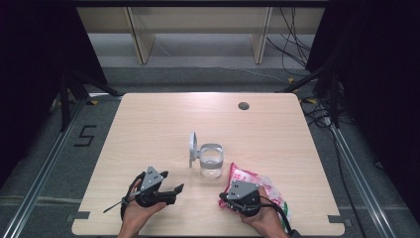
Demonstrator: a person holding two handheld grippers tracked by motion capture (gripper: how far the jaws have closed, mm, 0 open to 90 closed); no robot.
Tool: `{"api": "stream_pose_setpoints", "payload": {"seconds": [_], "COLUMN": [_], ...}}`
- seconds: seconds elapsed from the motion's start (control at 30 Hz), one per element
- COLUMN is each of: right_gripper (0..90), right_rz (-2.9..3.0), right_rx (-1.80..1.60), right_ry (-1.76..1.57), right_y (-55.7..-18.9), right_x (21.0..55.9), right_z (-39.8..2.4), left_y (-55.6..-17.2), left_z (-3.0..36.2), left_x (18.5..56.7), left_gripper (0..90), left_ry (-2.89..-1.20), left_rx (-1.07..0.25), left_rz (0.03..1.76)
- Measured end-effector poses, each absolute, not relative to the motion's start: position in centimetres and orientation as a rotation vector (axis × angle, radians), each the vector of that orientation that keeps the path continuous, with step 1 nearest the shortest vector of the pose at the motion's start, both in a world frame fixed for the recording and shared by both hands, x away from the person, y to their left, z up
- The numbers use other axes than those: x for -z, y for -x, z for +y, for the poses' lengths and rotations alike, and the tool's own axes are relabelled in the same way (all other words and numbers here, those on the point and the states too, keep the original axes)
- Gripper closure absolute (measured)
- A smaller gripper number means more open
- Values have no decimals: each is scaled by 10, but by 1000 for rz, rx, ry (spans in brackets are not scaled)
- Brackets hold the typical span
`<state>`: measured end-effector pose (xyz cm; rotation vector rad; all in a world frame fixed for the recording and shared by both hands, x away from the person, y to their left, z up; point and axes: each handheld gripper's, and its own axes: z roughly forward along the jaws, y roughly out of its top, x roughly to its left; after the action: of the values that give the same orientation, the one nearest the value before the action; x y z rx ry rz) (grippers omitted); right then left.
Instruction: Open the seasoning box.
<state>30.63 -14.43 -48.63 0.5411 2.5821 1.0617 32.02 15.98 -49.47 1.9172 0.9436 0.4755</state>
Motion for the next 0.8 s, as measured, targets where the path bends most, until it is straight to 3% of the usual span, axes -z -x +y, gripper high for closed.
{"api": "stream_pose_setpoints", "payload": {"seconds": [0.3,0.8], "right_gripper": [900,900], "right_rz": [2620,2588], "right_rx": [-1012,-1005], "right_ry": [-515,-666], "right_y": [-297,-283], "right_x": [485,483], "right_z": [-155,-211], "left_y": [-320,-319], "left_z": [163,159], "left_x": [495,497], "left_gripper": [269,267], "left_ry": [-1911,-1920], "left_rx": [-476,-459], "left_rz": [951,942]}}
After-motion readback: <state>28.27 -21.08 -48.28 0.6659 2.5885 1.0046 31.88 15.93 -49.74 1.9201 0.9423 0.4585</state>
